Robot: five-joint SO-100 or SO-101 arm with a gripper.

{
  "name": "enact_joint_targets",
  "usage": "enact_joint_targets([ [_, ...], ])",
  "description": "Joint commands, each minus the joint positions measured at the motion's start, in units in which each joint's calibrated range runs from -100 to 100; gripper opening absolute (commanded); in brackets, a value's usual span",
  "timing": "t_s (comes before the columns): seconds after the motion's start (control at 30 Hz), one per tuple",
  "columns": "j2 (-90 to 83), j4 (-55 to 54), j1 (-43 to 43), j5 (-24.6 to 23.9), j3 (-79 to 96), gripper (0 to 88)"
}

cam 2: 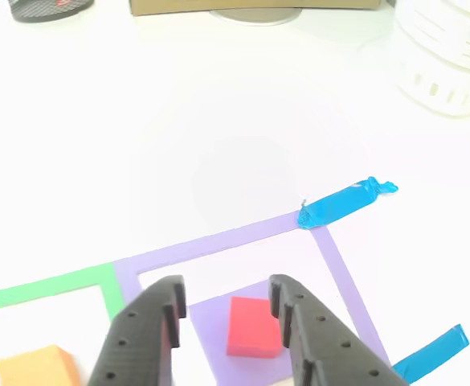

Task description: Tower of hanoi

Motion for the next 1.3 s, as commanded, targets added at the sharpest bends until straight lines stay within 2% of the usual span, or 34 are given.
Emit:
enact_joint_targets([
  [0.0, -8.3, 31.3, -2.9, 0.2, -16.2, 1.9],
  [0.17, -9.9, 54.3, -8.8, 0.2, -32.5, 0.2],
  [0.3, -9.1, 68.4, -13.9, 0.2, -46.1, 0.2],
  [0.53, -7.5, 84.8, -22.5, 0.2, -63.0, 0.2],
  [0.73, -13.6, 88.4, -28.0, 0.2, -58.0, 0.2],
  [0.97, -21.8, 85.2, -37.2, 0.2, -45.1, 1.3],
  [1.27, -28.9, 70.9, -40.8, 0.2, -25.5, 20.1],
])
